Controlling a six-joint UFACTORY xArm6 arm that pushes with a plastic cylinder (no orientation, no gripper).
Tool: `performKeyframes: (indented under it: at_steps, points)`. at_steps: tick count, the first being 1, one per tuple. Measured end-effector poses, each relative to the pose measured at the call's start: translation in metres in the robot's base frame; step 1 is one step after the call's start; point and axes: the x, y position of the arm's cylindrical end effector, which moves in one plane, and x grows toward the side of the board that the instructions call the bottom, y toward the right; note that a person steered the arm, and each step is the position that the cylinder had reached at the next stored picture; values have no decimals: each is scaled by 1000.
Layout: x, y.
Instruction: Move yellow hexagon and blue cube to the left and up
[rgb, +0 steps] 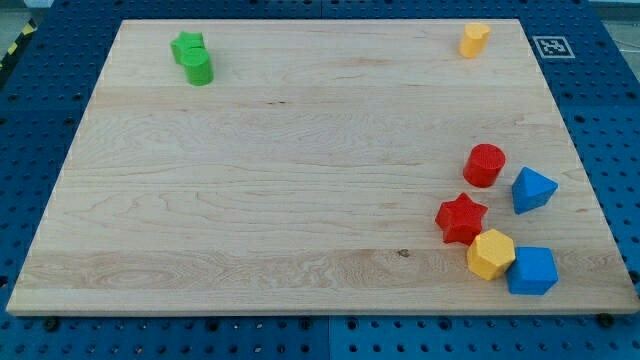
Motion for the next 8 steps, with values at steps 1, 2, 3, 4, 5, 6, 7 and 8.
performKeyframes:
  at_steps: [1, 2, 3, 4, 5, 6, 7, 8]
  points:
    - [0, -19]
    - [0, -44]
    - [-1, -76]
    - [0, -133]
    - [-1, -176]
    - [-1, -176]
    - [-29, -176]
    - [-57, -180]
